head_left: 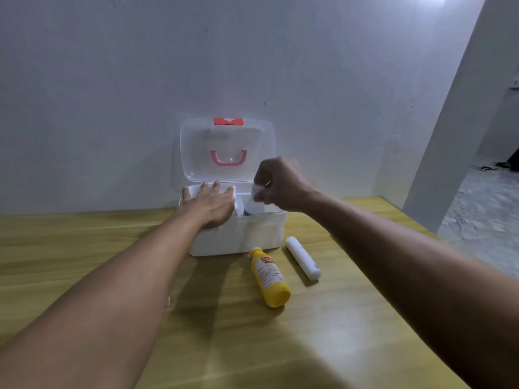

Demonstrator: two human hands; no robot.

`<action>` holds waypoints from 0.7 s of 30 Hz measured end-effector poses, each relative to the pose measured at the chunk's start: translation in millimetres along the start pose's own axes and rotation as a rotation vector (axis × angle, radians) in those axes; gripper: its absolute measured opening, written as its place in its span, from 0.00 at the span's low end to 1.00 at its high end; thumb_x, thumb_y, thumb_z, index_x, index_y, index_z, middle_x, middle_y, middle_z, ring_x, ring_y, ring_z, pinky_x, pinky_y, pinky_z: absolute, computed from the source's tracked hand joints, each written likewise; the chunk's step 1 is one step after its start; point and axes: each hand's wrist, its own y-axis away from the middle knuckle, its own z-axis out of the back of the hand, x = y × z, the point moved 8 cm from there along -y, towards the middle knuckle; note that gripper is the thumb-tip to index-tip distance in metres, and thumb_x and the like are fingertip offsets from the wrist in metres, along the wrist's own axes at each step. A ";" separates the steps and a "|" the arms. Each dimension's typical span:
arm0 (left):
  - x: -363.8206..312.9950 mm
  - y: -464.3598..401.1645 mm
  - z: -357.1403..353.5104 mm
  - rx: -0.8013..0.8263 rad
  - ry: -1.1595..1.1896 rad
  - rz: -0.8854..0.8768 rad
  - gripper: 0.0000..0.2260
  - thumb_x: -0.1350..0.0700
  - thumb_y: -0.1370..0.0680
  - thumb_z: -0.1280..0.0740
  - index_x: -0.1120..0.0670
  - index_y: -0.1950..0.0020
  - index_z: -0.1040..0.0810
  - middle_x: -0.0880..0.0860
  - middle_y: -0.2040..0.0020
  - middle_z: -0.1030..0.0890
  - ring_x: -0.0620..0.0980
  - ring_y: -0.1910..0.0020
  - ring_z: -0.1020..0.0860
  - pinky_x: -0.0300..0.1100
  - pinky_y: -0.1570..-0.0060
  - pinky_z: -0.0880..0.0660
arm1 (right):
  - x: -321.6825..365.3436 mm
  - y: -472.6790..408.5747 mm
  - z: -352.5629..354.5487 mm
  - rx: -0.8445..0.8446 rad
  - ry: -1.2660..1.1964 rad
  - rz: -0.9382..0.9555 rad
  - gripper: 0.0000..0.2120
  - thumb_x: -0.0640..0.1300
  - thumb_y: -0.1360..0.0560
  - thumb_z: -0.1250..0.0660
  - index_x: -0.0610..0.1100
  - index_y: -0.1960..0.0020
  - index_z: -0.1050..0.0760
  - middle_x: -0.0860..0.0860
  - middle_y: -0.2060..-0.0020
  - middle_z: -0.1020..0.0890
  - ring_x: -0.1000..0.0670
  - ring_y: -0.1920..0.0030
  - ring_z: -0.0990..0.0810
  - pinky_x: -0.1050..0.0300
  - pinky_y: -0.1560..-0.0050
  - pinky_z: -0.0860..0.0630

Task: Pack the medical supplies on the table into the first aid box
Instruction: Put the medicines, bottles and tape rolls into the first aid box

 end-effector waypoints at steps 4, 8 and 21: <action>1.3 -2.2 -0.7 0.007 -0.008 0.007 0.24 0.49 0.19 0.58 0.45 0.22 0.54 0.53 0.20 0.57 0.55 0.22 0.58 0.64 0.27 0.62 | 1.9 1.7 -20.8 0.066 -0.054 0.021 0.13 0.37 0.32 0.24 0.38 0.49 0.20 0.43 0.53 0.16 0.48 0.59 0.16 0.57 0.57 0.17; 1.7 -3.1 -1.3 0.008 -0.012 0.009 0.24 0.49 0.19 0.58 0.44 0.22 0.55 0.53 0.20 0.57 0.55 0.22 0.58 0.64 0.27 0.62 | 0.4 2.7 -24.7 0.088 -0.134 0.013 0.16 0.38 0.32 0.25 0.38 0.45 0.20 0.43 0.50 0.16 0.48 0.57 0.16 0.57 0.56 0.17; 3.1 -3.7 -3.7 0.027 0.007 0.015 0.24 0.48 0.19 0.60 0.44 0.22 0.56 0.52 0.20 0.58 0.55 0.22 0.59 0.64 0.29 0.63 | -28.8 74.4 -70.9 0.579 0.058 -0.395 0.19 0.49 0.34 0.23 0.36 0.54 0.22 0.41 0.66 0.15 0.46 0.70 0.15 0.57 0.76 0.20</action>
